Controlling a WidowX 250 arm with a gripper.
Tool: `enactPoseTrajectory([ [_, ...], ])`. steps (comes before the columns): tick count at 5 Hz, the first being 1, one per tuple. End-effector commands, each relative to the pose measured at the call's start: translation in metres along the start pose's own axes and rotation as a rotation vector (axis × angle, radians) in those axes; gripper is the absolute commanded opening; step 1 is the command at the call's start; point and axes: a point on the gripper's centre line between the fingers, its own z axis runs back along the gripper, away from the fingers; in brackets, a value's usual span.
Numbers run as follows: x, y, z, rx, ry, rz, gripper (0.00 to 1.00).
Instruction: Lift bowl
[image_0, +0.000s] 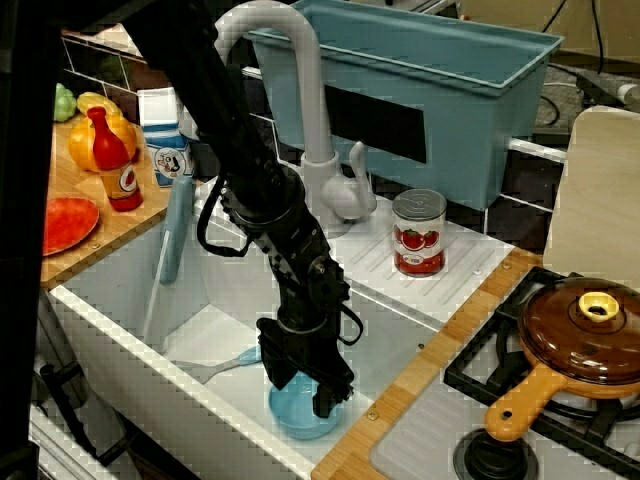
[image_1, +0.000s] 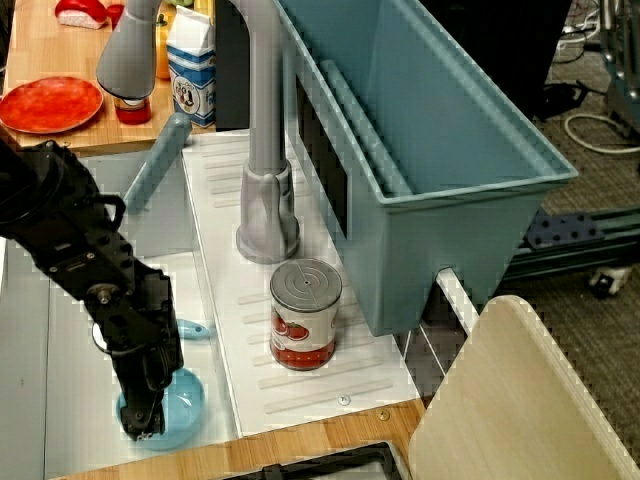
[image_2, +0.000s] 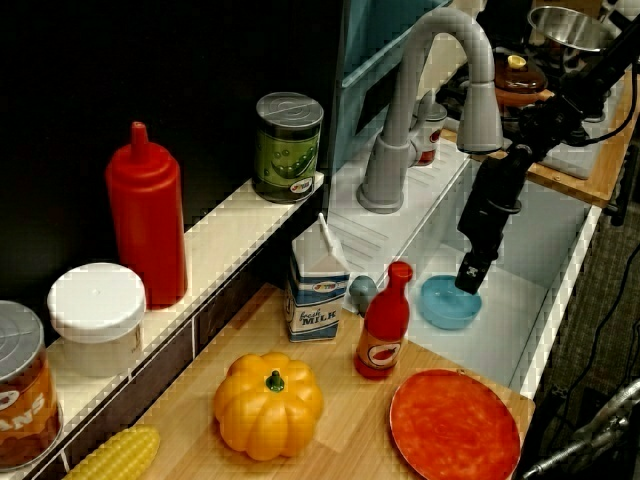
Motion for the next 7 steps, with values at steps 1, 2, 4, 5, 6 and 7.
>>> enactPoseTrajectory([
  [1, 0.009, -0.023, 0.011, -0.065, -0.028, -0.005, 1.00],
  [2, 0.013, -0.027, 0.008, -0.070, -0.028, -0.003, 1.00],
  [4, 0.022, -0.019, -0.001, -0.059, -0.031, -0.016, 1.00],
  [5, 0.026, -0.018, -0.012, -0.044, -0.031, -0.026, 1.00],
  [6, 0.027, -0.019, -0.020, -0.031, -0.033, -0.031, 1.00],
  [7, 0.029, -0.021, -0.025, -0.023, -0.036, -0.031, 1.00],
])
